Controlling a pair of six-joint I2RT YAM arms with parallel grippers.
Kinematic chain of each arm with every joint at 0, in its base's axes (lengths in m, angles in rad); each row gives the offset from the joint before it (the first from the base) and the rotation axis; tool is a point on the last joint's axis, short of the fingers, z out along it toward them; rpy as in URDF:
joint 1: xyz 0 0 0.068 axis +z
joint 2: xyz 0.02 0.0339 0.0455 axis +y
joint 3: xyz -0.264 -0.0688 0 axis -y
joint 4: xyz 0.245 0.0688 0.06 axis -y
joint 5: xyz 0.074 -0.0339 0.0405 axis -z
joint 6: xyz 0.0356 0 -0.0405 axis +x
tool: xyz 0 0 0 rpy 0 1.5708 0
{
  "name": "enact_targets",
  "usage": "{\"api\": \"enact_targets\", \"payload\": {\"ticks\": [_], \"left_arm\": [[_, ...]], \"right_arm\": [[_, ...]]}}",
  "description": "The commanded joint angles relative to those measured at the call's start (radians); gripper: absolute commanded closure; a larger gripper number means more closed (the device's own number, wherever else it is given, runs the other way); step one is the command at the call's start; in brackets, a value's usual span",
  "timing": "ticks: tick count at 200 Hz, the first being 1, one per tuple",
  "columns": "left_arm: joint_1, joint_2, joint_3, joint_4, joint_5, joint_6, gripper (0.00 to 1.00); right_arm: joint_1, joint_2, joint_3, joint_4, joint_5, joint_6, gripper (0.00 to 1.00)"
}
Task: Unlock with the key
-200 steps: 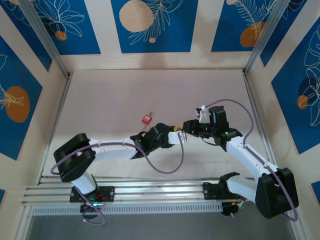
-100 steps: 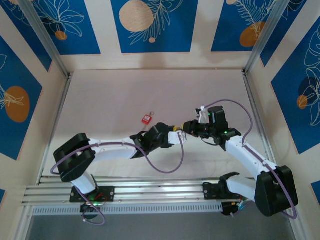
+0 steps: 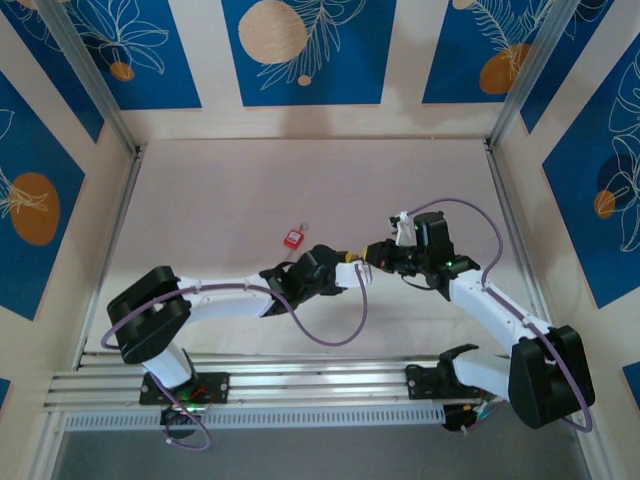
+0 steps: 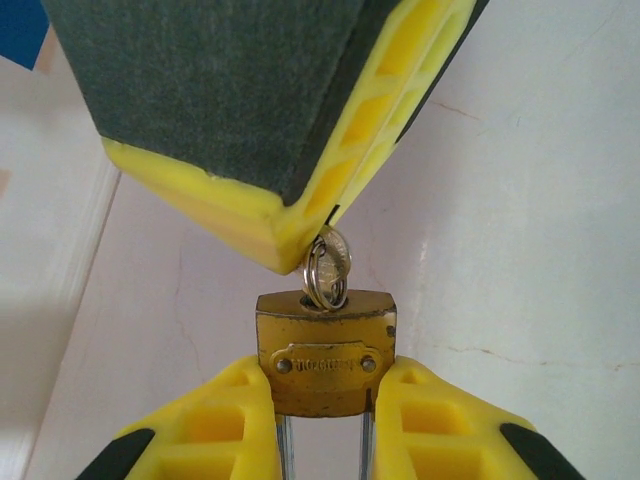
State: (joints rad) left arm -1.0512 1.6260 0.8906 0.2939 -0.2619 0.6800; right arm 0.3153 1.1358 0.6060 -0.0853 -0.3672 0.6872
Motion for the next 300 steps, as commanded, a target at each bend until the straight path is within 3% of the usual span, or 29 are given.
{"api": "enact_targets", "payload": {"ticks": [1,91,135,173,241,300], "left_arm": [[-0.002,-0.043,-0.001,0.154,-0.033,0.059,0.81],[-0.027,-0.034,-0.051,0.39,-0.101,0.243,0.81],[-0.027,-0.028,-0.039,0.383,-0.105,0.239,0.81],[-0.027,-0.035,-0.051,0.369,-0.115,0.215,0.81],[-0.027,-0.042,-0.066,0.337,-0.126,0.149,0.82],[-0.011,-0.053,-0.026,0.165,-0.029,0.027,0.82]], "right_arm": [[0.013,0.026,-0.012,-0.009,-0.019,0.03,0.96],[0.015,0.09,-0.006,0.086,-0.116,0.133,0.98],[0.016,0.076,-0.001,0.071,-0.105,0.123,0.98],[0.001,0.026,0.002,0.025,-0.056,0.08,0.84],[-0.001,-0.082,-0.065,0.176,0.052,0.057,0.69],[-0.032,-0.213,-0.115,0.152,0.109,-0.047,0.54]]}}
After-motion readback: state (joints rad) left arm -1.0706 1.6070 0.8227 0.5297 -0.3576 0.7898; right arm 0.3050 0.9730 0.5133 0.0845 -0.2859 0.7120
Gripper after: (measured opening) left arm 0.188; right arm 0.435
